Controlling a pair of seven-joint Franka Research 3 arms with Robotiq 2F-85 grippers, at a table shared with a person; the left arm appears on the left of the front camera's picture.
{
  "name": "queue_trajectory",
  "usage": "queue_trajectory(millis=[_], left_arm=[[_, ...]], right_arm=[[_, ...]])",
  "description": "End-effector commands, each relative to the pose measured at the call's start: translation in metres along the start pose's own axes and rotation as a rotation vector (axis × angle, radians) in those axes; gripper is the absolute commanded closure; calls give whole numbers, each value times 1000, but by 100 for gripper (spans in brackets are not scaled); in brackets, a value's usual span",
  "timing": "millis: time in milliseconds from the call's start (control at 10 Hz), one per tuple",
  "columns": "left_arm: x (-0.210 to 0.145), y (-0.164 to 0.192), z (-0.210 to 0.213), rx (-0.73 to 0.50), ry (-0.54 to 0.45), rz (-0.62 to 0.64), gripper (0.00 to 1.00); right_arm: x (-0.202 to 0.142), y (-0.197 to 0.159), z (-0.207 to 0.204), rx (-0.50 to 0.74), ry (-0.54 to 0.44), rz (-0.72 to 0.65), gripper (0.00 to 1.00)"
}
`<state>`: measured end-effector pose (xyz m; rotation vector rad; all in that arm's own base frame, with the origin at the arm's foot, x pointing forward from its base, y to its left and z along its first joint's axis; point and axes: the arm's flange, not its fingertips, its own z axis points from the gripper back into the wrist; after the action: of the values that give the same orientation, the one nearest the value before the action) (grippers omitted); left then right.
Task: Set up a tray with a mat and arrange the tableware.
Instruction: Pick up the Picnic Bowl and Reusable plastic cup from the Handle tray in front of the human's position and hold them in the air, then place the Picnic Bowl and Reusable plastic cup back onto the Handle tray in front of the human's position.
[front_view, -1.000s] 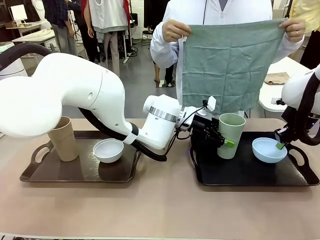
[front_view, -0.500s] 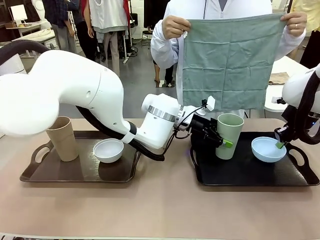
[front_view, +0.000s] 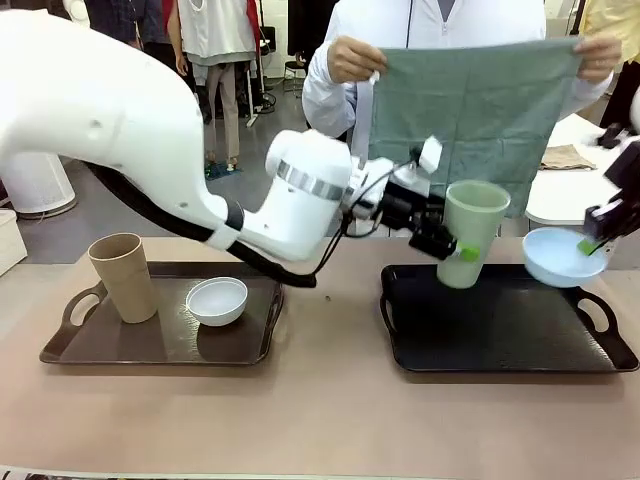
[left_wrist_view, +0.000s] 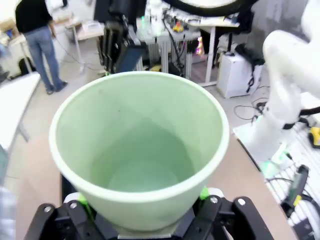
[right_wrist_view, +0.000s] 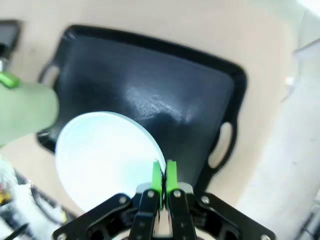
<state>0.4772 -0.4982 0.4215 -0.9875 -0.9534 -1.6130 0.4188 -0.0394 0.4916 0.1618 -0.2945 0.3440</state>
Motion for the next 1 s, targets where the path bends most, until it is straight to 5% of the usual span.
queue_trajectory(millis=[0,300,900], left_arm=[[43,-24,26,39,-32,-73,73],[94,-30,42,114,-20,-126,73],[92,-19,35,54,-30,-124,73]], right_arm=[[-23,16,54,-66,2,20,100],[-31,36,117,-158,29,25,100],[-34,27,98,-98,-12,37,100]])
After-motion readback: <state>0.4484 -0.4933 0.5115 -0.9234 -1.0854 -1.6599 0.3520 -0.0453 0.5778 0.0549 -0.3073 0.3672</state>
